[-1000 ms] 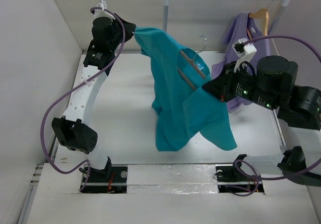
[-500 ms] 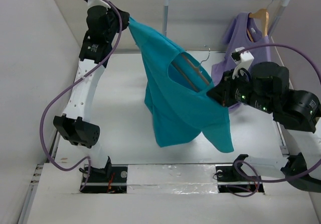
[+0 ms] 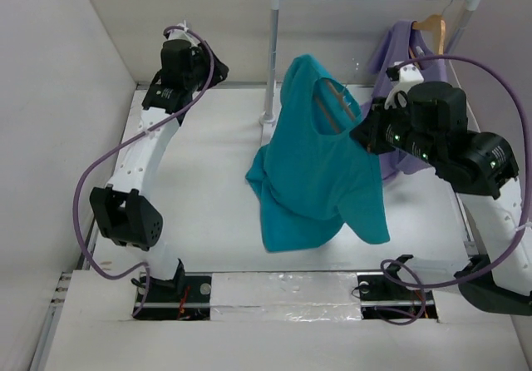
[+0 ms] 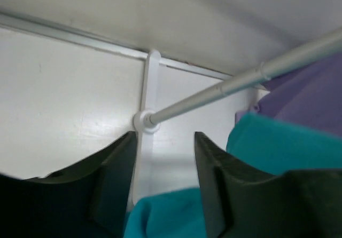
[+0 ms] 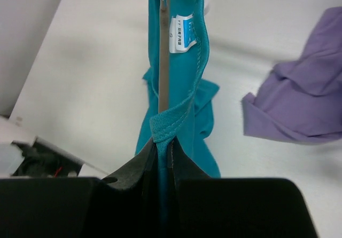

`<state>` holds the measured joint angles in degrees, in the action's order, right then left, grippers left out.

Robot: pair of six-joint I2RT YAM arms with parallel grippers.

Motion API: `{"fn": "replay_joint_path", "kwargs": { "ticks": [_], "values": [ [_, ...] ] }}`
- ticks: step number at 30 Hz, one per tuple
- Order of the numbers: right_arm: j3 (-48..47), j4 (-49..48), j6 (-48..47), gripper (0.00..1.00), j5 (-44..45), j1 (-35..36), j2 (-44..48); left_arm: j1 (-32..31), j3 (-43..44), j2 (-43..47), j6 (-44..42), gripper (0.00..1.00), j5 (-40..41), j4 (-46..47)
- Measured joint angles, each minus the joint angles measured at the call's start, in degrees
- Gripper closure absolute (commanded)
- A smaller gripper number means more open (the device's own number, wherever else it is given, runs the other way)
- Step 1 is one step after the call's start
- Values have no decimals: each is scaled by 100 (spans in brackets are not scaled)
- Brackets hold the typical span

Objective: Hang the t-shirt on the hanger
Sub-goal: Place the hanger at the clothesline.

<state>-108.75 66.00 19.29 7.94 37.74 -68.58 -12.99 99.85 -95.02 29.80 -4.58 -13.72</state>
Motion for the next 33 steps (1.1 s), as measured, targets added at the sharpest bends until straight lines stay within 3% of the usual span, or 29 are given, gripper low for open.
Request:
{"fn": "replay_joint_path", "kwargs": {
  "ticks": [1,2,4,5,12,13,14,17,24,33],
  "values": [
    [-59,-4,-33,100,46,-140,-66,-17,-153,122,-26,67,-68,-33],
    [-114,-15,-70,100,90,-308,-142,-46,-291,269,-66,84,-122,-90],
    [-236,-85,-166,100,153,-649,-321,-160,-544,625,-146,98,-214,-155],
    [-302,-133,-212,100,179,-828,-426,-260,-649,837,-199,100,-282,-197],
    [-918,-796,-516,100,87,-2000,-1493,-1318,-1670,2566,-501,100,-603,-380],
    [-1088,-850,-560,100,85,-2127,-1687,-1368,-1823,2787,-553,95,-632,-400],
    [-1283,-896,-592,100,85,-2223,-1893,-1397,-1954,2992,-612,79,-612,-466],
    [-1893,-1073,-717,100,107,-2476,-2470,-1596,-2214,3451,-859,61,-372,-717],
    [-2796,-1547,-793,100,-63,-3012,-3351,-2006,-2894,4138,-1224,61,-55,-946],
    [-3298,-1720,-769,100,-968,-3814,-4127,-2179,-3467,4223,-1281,65,-15,-1014]
  ]
}}
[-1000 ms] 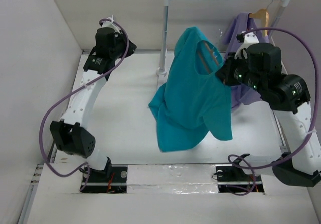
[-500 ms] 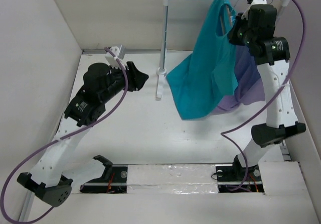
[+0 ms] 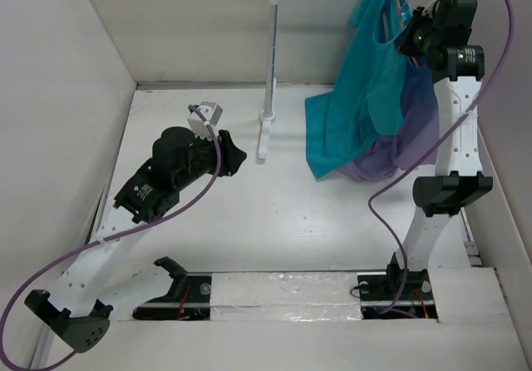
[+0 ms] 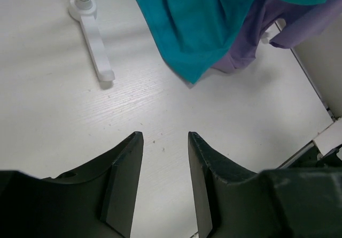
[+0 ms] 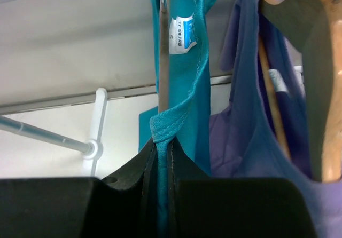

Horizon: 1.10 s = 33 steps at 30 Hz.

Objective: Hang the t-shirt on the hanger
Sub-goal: Place the hanger at the clothesline, then reset both arms

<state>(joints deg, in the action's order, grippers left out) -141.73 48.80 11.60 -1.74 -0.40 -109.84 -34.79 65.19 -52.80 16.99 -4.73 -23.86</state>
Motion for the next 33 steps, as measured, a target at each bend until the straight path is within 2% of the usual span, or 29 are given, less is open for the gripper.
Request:
{"fn": "replay_joint_path", "kwargs": {
  "ticks": [7,12,16,18,19,21,23,24,25,27,28,33],
  "values": [
    [28,-175,-24,100,-573,-391,-293,0,-9,-13,98,66,-120,111],
    [1353,-894,-22,100,-732,-466,310,0,-9,-63,186,65,-179,199],
    [2020,-1320,0,100,-817,-533,662,0,-9,-111,251,64,-208,256],
    [2297,-1475,13,90,-793,-555,831,0,-9,-133,286,61,-210,289],
    [2424,-1545,28,72,-776,-557,918,0,-9,-146,304,60,-208,304],
    [2730,-1665,133,51,-748,-562,1137,0,-9,-146,337,55,-181,310],
    [2994,-1679,210,23,-680,-570,1355,0,-9,-146,380,49,-125,334],
    [3091,-1672,262,23,-638,-584,1460,0,-7,-146,404,48,-98,348],
    [3141,-1663,299,18,-570,-592,1552,0,-2,-146,442,48,-59,348],
    [3165,-1648,398,18,-396,-601,1722,0,13,-146,501,45,28,354],
    [3165,-1624,459,0,-280,-601,1823,0,28,-146,525,44,68,354],
    [3451,-1580,686,0,170,-581,2699,0,249,-236,699,39,328,407]
  ]
}}
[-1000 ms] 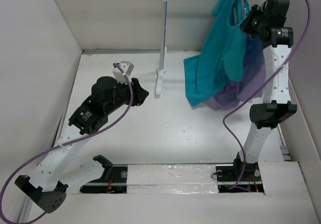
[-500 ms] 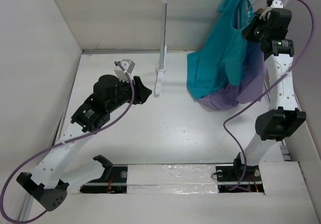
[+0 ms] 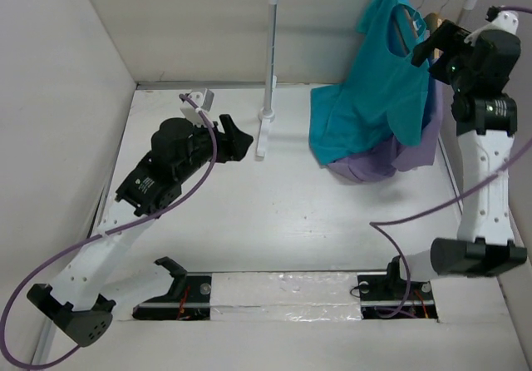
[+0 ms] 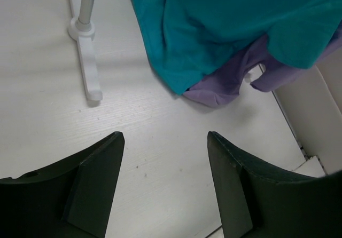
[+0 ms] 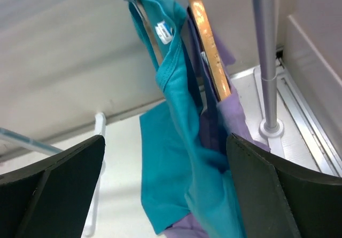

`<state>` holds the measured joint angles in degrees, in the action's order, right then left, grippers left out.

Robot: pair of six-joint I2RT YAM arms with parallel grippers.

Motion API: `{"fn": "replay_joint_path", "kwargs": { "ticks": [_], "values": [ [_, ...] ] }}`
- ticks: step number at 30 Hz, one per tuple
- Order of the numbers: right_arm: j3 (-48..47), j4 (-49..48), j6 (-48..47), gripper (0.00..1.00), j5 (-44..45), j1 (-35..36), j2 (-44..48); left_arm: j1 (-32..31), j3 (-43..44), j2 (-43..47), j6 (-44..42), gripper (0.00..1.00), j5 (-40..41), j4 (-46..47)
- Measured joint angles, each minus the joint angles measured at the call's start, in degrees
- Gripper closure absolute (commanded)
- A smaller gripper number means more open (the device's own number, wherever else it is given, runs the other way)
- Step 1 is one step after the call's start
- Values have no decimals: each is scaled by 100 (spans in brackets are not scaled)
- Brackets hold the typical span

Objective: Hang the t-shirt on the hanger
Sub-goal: Reset both arms

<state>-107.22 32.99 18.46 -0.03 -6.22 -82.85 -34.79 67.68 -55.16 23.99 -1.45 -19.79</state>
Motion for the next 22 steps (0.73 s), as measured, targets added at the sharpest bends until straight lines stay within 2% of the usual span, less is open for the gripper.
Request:
{"fn": "replay_joint_path", "kwargs": {
  "ticks": [5,8,13,18,22],
  "values": [
    [979,-197,323,0,-205,160,1497,0,516,-396,57,34,337,133],
    [1665,-538,498,0,-632,551,2514,0,863,-684,61,29,629,240],
    [2470,-811,669,0,-1329,1137,3825,0,1241,-1128,210,29,1298,461],
    [3237,-688,691,0,-1528,1502,4522,0,1143,-1161,450,28,1537,514],
    [3786,-365,682,0,-1545,1626,4546,0,1056,-1147,590,24,1523,544]
  ]
}}
